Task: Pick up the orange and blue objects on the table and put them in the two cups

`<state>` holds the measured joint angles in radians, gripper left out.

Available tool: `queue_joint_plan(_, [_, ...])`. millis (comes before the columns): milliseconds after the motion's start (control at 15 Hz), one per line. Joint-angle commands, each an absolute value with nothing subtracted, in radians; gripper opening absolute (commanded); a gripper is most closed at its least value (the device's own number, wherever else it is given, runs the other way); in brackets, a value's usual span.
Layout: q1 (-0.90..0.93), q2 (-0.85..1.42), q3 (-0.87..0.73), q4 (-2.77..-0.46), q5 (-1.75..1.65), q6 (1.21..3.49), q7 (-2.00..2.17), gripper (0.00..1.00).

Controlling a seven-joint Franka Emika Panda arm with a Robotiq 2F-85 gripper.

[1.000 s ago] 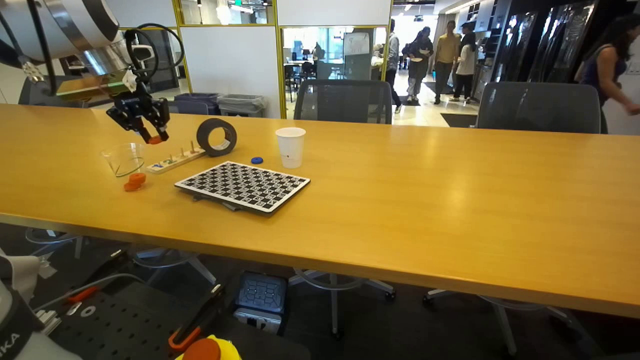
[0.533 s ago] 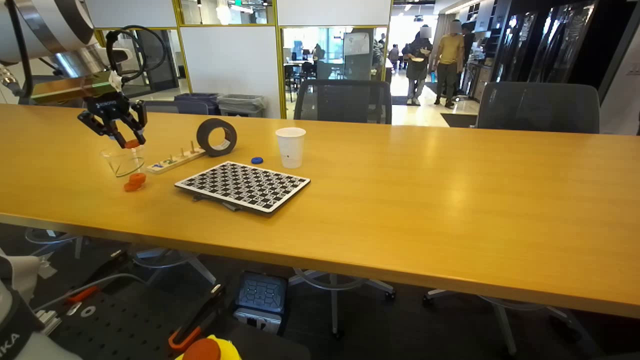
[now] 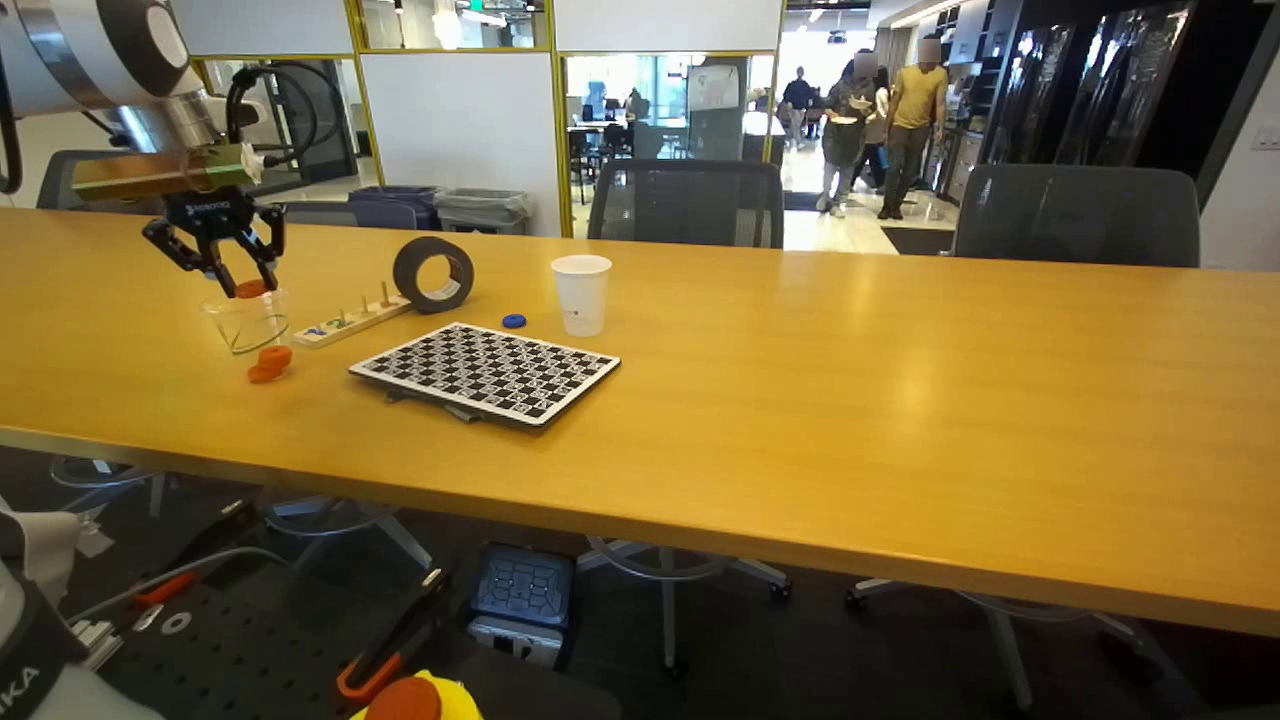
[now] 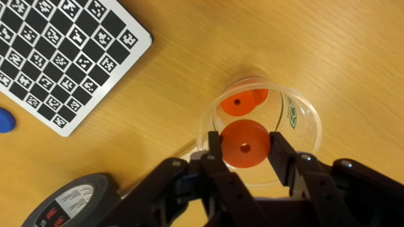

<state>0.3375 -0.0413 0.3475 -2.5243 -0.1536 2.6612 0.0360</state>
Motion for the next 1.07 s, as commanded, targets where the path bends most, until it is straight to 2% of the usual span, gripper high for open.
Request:
queue_joint_plan(0, [0.352, -0.051, 0.34, -2.527, -0.009, 2.679, -0.141, 0.21])
queue_joint_plan(333, [0.353, -0.053, 0.336, -2.52, 0.156, 2.659, -0.324, 0.21])
queue_joint_plan(400, [0.348, -0.056, 0.335, -2.522, 0.156, 2.663, -0.313, 0.25])
queue_joint_plan(467, [0.339, -0.059, 0.331, -2.523, 0.134, 2.666, -0.274, 0.67])
queue_joint_plan(533, [0.333, -0.062, 0.326, -2.522, 0.109, 2.665, -0.249, 0.68])
queue_joint_plan(800, [0.293, -0.076, 0.292, -2.5, 0.005, 2.645, -0.16, 0.97])
queue_joint_plan(1000, [0.246, -0.083, 0.264, -2.465, -0.173, 2.62, -0.086, 1.0])
